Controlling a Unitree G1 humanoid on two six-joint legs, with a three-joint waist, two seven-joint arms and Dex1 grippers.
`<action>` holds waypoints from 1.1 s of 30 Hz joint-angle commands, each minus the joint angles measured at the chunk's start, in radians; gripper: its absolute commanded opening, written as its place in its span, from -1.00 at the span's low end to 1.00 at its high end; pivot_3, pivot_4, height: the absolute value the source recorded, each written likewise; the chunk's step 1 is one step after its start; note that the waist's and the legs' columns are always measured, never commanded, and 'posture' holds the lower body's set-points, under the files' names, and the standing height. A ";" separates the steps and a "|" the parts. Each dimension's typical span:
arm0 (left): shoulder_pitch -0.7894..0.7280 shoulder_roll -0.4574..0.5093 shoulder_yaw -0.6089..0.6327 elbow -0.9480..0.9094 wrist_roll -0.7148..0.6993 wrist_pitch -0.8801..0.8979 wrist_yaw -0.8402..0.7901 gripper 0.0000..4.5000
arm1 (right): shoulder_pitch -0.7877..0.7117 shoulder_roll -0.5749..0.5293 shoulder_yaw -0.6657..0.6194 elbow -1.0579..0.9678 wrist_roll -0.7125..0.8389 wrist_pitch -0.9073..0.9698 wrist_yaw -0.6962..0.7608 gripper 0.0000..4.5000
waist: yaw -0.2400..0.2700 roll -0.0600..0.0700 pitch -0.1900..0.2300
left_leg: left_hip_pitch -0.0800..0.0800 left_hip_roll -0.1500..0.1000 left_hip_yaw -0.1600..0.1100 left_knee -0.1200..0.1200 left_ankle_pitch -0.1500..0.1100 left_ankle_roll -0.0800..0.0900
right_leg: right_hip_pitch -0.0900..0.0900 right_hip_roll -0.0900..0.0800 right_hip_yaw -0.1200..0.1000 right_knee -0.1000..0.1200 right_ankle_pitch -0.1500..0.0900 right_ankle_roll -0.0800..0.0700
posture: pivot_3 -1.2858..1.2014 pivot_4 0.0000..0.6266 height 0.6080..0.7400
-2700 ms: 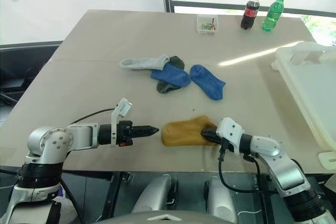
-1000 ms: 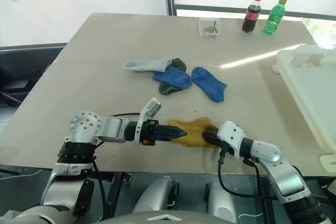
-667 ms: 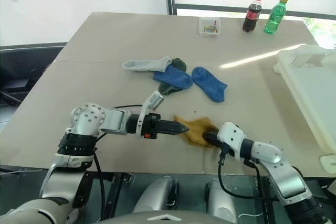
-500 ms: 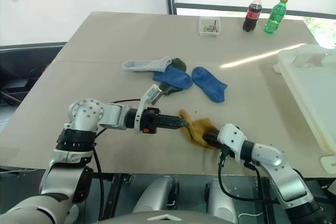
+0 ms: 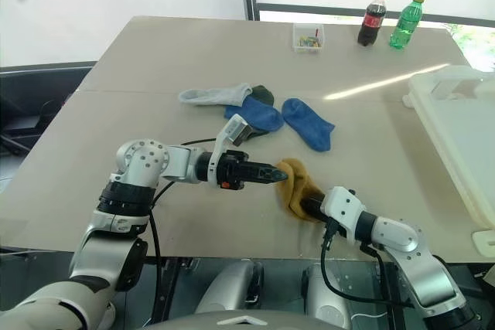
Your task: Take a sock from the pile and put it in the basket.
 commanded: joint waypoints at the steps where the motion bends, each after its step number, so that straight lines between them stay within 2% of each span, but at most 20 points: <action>1: -0.014 0.003 0.024 -0.002 -0.003 -0.010 -0.035 1.00 | 0.026 -0.021 0.006 0.017 -0.032 0.022 -0.004 -1.00 | 0.002 0.000 0.000 | 0.000 0.000 0.000 0.000 0.000 0.000 | 0.000 0.000 0.000 0.000 0.000 0.000 | 0.03 -0.52 0.83; 15: -0.073 -0.231 -0.114 0.156 0.122 -0.050 -0.074 1.00 | 0.005 -0.037 0.004 0.008 -0.072 0.007 -0.007 -1.00 | 0.003 -0.001 0.000 | 0.000 0.000 0.000 0.001 0.000 0.001 | 0.002 0.001 -0.001 -0.001 0.000 0.000 | 0.03 -0.52 0.83; 19: -0.072 -0.262 -0.146 0.200 0.180 -0.044 -0.042 1.00 | 0.002 -0.056 -0.006 -0.041 -0.096 0.017 -0.020 -1.00 | 0.003 -0.001 0.000 | 0.000 0.000 0.000 0.001 0.000 0.001 | 0.002 0.001 -0.001 -0.001 0.000 0.001 | 0.03 -0.52 0.83; 23: -0.062 -0.269 -0.187 0.254 0.260 -0.071 -0.015 1.00 | 0.012 -0.129 -0.014 -0.130 -0.073 0.085 0.042 -1.00 | 0.004 -0.001 0.000 | 0.000 -0.001 0.000 0.001 0.000 0.001 | 0.002 0.001 -0.002 -0.001 0.000 0.001 | 0.03 -0.52 0.83; 30: -0.071 -0.302 -0.194 0.349 0.317 -0.112 -0.010 1.00 | 0.007 -0.167 -0.078 -0.216 -0.051 0.092 0.027 -1.00 | 0.015 -0.001 0.000 | 0.000 -0.001 -0.002 0.002 0.000 0.001 | 0.003 0.001 -0.003 -0.002 0.000 0.001 | 0.03 -0.52 0.83; 33: -0.071 -0.314 -0.215 0.370 0.338 -0.133 -0.013 1.00 | -0.001 -0.148 -0.124 -0.253 0.040 0.146 0.029 -1.00 | 0.022 -0.002 0.001 | 0.000 -0.001 -0.002 0.003 0.000 0.001 | 0.003 0.001 -0.003 -0.002 0.000 0.001 | 0.03 -0.52 0.83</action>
